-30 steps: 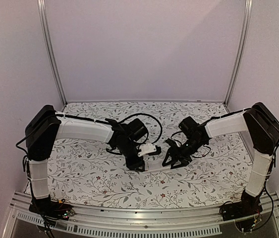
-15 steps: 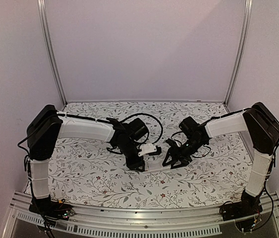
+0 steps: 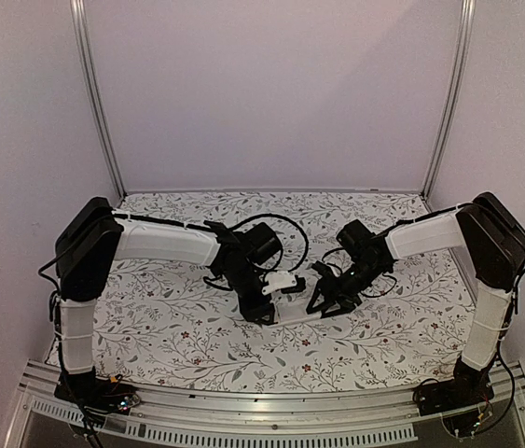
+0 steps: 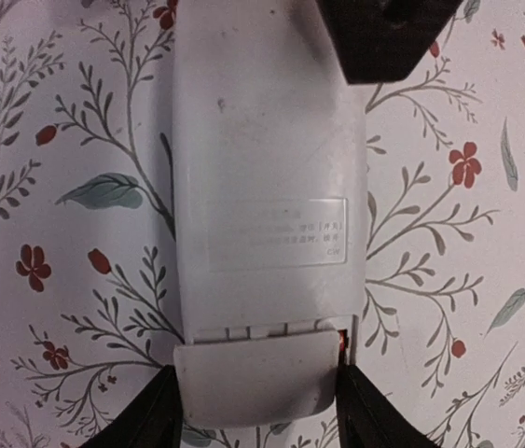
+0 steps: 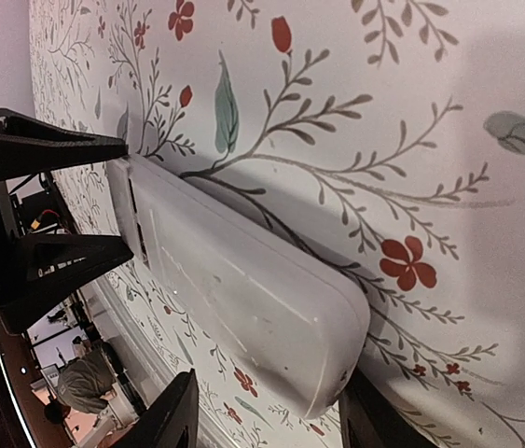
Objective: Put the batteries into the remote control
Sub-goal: Place the battery cover on the remote control without the battery cover.
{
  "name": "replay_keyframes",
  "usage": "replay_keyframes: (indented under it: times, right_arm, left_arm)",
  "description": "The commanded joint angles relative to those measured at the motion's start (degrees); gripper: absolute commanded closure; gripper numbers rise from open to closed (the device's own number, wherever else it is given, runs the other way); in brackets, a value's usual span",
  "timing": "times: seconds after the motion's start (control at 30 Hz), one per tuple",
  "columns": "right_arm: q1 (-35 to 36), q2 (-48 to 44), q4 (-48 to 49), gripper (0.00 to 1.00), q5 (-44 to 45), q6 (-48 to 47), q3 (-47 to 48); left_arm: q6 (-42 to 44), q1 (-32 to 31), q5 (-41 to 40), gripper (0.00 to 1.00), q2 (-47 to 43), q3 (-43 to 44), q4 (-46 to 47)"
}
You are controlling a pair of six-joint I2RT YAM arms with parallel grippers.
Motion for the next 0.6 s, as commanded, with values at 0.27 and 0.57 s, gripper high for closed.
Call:
replay_keyframes:
  times: [0.27,0.57]
  right_arm:
    - [0.3,1.7,0.8,0.49,0.2,-0.2,-1.3]
    - [0.2,1.3,0.6,0.50,0.4,-0.1,-1.5]
  left_arm:
    - [-1.0,-0.3,-0.6,0.35,-0.8,-1.0,1.8]
    - [-1.7,0.4,2.0,0.30,-5.6,-3.1,2.4]
